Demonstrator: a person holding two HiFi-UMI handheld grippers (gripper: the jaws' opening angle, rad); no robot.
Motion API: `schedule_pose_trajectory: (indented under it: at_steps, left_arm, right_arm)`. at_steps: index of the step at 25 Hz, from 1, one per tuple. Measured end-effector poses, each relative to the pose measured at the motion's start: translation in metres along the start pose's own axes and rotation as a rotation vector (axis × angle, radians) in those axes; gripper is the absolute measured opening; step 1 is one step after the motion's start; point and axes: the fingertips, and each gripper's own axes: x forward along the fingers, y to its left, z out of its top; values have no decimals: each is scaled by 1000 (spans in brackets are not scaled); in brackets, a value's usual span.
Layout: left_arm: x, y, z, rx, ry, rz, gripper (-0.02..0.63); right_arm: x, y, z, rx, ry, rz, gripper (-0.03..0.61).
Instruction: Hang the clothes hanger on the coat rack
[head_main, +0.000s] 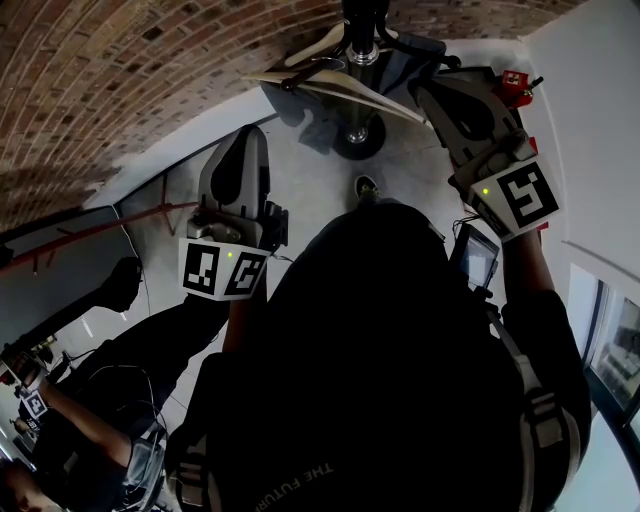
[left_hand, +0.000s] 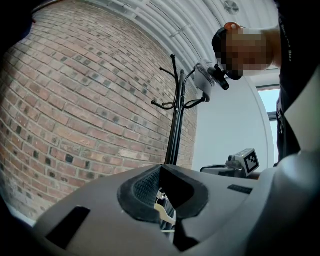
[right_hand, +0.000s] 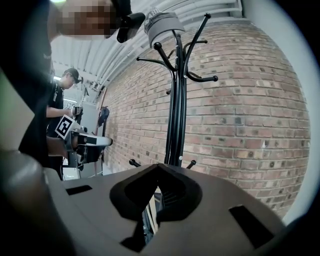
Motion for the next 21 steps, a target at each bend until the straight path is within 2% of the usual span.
schedule_pose_trajectory:
  at_steps: [21]
  left_arm:
    - [1,1,4,-8,-11,7,14]
  right_arm:
    - [4,5,2,-42,9,26,17]
